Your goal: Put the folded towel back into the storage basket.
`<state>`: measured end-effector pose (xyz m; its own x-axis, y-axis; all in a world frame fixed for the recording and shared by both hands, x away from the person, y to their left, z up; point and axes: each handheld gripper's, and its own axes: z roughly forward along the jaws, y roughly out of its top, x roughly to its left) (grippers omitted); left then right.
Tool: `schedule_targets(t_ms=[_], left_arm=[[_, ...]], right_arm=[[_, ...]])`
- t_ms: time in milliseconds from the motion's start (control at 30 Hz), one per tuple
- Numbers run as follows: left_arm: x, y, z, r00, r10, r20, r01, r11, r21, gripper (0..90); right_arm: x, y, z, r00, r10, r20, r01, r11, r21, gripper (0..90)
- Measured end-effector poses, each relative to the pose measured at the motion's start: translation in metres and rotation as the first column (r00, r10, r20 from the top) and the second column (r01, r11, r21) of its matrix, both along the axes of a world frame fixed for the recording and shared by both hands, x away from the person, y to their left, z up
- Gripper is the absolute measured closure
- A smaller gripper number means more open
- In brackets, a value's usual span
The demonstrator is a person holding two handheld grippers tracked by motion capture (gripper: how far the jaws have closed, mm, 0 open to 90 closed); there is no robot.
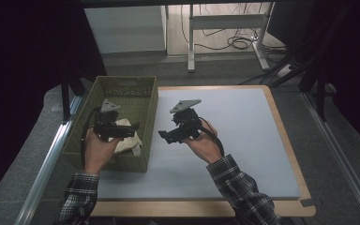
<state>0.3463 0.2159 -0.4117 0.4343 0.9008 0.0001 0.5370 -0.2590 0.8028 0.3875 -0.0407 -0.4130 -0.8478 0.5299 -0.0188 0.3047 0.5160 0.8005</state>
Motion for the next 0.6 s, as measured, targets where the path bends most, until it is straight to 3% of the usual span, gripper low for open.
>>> schedule_targets(t_ms=[200, 600], left_arm=[[-0.007, -0.026, -0.004, 0.9983, -0.057, 0.011, 0.056, 0.9983, 0.014, 1.7], [-0.022, -0.069, -0.016, 0.9902, -0.130, 0.052, 0.130, 0.9914, -0.009, 0.6]], right_arm=[[-0.004, -0.024, -0.007, 0.9997, -0.024, -0.003, 0.024, 1.000, 0.006, 7.5], [-0.015, -0.074, -0.022, 0.9974, -0.071, 0.009, 0.071, 0.997, 0.003, 5.6]])
